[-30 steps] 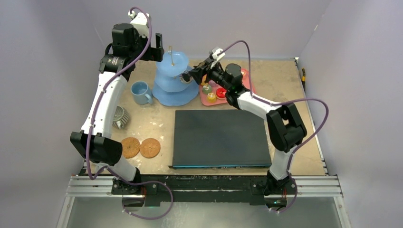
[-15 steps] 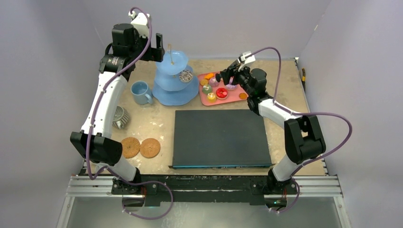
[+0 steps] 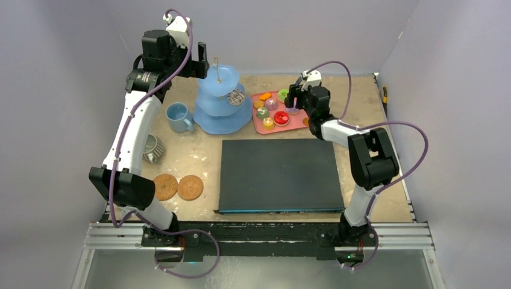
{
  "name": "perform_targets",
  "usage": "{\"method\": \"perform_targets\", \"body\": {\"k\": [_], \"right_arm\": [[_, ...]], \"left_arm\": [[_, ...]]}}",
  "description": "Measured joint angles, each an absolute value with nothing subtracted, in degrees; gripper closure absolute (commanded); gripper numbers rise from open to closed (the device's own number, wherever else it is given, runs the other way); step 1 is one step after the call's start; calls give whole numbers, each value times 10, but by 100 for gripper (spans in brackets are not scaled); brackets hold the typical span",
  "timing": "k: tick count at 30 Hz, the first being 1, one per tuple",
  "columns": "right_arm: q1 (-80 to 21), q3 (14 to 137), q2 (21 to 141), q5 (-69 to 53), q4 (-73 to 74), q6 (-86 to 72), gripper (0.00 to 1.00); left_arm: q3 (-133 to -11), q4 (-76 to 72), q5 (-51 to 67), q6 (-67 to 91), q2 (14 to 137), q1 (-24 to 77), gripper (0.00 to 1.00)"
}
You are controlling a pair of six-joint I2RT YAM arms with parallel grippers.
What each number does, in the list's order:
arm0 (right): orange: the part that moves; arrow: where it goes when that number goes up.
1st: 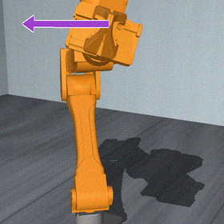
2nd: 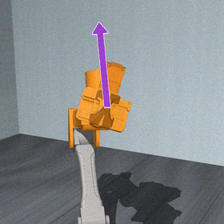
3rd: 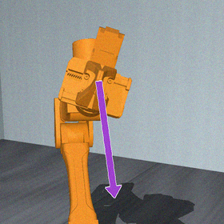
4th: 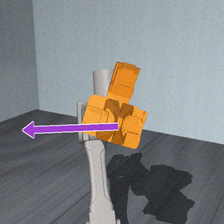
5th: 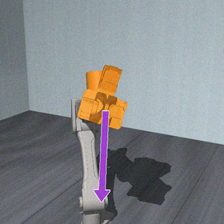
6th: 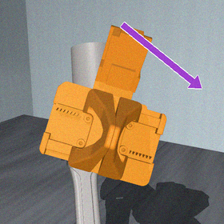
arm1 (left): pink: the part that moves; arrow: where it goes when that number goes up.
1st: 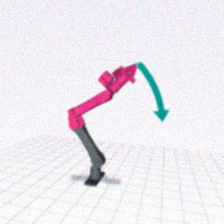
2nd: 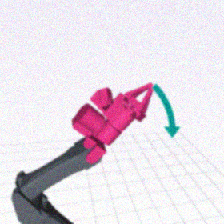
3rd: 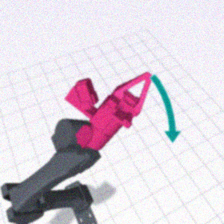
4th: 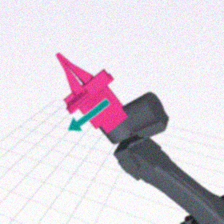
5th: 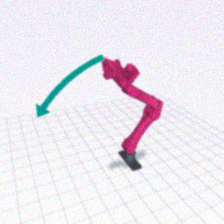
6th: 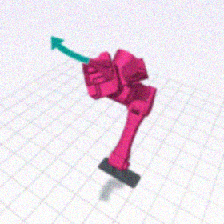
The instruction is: Serve the afternoon tea
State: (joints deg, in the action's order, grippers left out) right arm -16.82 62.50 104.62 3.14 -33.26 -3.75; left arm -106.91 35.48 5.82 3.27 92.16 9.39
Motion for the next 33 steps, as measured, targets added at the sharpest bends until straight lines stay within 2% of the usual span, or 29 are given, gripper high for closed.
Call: {"method": "perform_targets", "body": {"k": [15, 24, 29, 31, 33], "right_arm": [[-168, 700, 1132, 34, -312, -37, 27], [-168, 695, 1133, 35, -306, -39, 37], [-168, 694, 1133, 35, -306, -39, 33], [-168, 694, 1133, 36, -306, -39, 35], [-168, 693, 1133, 36, -307, -38, 43]], "left_arm": [[-1069, 355, 60, 34, 930, 94, 4], [-1069, 355, 60, 34, 930, 94, 5], [-1069, 355, 60, 34, 930, 94, 5], [-1069, 355, 60, 34, 930, 94, 5], [-1069, 355, 60, 34, 930, 94, 5]]}}
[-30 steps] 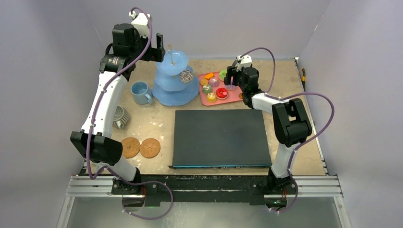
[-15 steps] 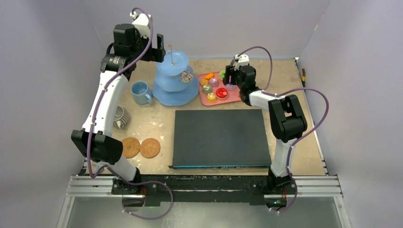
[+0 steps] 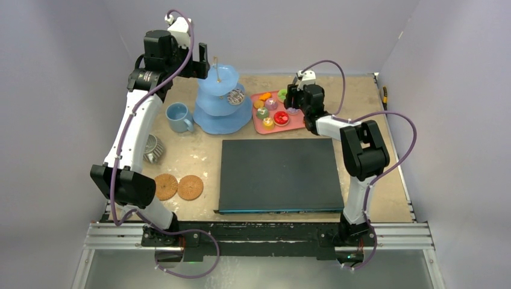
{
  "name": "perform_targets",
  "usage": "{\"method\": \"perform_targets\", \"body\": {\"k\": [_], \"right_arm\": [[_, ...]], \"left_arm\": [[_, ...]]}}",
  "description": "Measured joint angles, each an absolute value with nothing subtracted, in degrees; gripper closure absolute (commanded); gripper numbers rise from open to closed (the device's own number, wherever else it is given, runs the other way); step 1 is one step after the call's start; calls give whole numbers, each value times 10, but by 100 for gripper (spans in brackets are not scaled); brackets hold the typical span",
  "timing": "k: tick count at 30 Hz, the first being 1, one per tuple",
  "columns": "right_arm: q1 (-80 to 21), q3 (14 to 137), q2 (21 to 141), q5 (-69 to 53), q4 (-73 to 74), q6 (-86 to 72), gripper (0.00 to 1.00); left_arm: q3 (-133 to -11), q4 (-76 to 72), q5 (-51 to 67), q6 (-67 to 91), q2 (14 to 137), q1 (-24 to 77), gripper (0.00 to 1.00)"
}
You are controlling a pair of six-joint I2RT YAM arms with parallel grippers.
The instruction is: Serve the afternoon tea
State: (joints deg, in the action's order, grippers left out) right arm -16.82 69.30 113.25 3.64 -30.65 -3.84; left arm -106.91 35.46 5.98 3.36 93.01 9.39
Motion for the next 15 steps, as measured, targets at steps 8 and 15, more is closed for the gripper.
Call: {"method": "perform_targets", "body": {"k": [8, 15], "right_arm": [[-169, 651, 1079, 42, -299, -38, 54], [-198, 650, 993, 52, -302, -32, 52]], "left_arm": [[-1069, 355, 60, 34, 930, 94, 5], [-1069, 354, 60, 34, 930, 94, 6]]}}
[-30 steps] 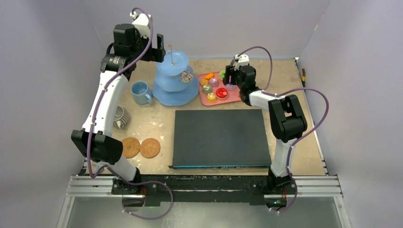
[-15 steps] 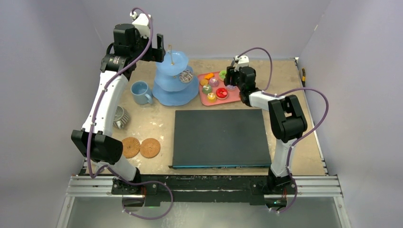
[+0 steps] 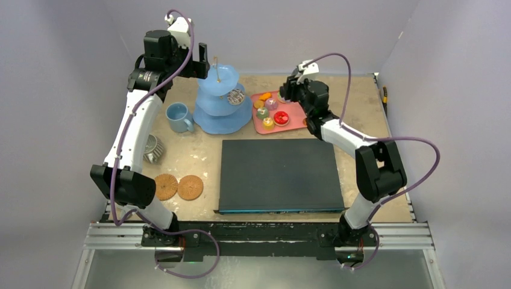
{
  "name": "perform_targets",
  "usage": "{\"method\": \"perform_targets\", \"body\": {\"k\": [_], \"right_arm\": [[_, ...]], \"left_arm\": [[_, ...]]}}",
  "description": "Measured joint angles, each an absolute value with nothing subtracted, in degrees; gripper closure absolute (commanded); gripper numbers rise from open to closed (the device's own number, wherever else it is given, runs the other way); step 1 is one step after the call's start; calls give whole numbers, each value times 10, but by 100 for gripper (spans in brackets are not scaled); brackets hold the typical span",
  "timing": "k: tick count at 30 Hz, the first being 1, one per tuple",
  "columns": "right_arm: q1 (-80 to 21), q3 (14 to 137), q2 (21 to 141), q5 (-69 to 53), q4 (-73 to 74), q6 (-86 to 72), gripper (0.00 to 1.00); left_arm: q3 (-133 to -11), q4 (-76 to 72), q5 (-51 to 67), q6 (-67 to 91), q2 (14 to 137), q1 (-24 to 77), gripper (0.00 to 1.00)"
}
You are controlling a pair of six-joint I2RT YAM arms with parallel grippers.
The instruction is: Serve the afternoon tea
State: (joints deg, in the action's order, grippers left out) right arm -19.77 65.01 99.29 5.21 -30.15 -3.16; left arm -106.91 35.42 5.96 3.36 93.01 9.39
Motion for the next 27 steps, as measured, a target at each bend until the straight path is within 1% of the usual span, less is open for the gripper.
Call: {"method": "perform_targets", "body": {"k": [3, 6, 10, 27], "right_arm": [[-244, 650, 973, 53, -314, -27, 51], [-293, 649, 973, 48, -321, -31, 51], [-335, 634, 979, 28, -337, -50, 51], [-349, 644, 1118, -7, -416, -114, 51]], "left_arm": [[-1069, 354, 60, 34, 930, 94, 6], [-1069, 353, 60, 34, 930, 94, 6], [-1069, 354, 60, 34, 930, 94, 6], [-1069, 354, 59, 33, 930, 94, 6]]}}
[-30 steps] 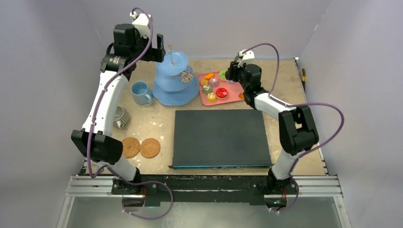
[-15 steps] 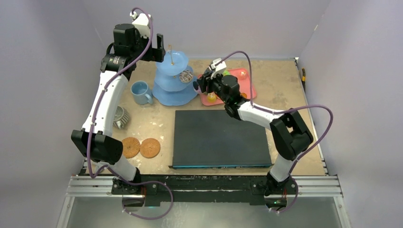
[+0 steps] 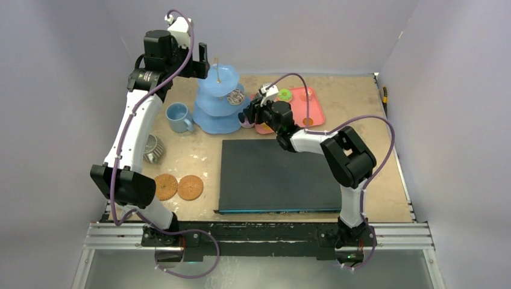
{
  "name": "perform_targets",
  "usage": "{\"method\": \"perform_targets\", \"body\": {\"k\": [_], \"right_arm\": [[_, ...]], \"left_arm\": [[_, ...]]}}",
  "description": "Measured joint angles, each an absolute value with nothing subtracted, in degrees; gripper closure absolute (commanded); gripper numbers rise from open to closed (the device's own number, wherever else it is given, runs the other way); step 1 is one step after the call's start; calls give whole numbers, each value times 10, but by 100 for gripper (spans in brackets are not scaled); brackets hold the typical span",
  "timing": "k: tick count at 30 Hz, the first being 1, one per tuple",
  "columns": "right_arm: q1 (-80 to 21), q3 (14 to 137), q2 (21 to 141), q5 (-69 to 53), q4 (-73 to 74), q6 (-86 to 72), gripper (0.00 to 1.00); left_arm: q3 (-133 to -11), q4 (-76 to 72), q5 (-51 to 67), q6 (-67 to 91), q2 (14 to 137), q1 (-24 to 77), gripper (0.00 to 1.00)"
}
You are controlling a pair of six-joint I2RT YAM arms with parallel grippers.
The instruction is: Serve the afternoon tea
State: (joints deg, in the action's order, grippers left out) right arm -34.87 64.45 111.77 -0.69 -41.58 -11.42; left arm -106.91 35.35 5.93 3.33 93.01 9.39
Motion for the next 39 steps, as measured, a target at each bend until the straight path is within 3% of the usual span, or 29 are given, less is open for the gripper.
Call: {"method": "perform_targets", "body": {"k": [10, 28, 39], "right_arm": [[-349, 696, 1171, -6, -463, -131, 51], [-349, 705, 1199, 4, -482, -141, 30], [-350, 666, 1128, -11, -462, -128, 32]], "left_arm": [[-1069, 354, 59, 32, 930, 94, 6], [-1069, 354, 59, 32, 930, 94, 6], [-1069, 355, 60, 32, 930, 94, 6]]}}
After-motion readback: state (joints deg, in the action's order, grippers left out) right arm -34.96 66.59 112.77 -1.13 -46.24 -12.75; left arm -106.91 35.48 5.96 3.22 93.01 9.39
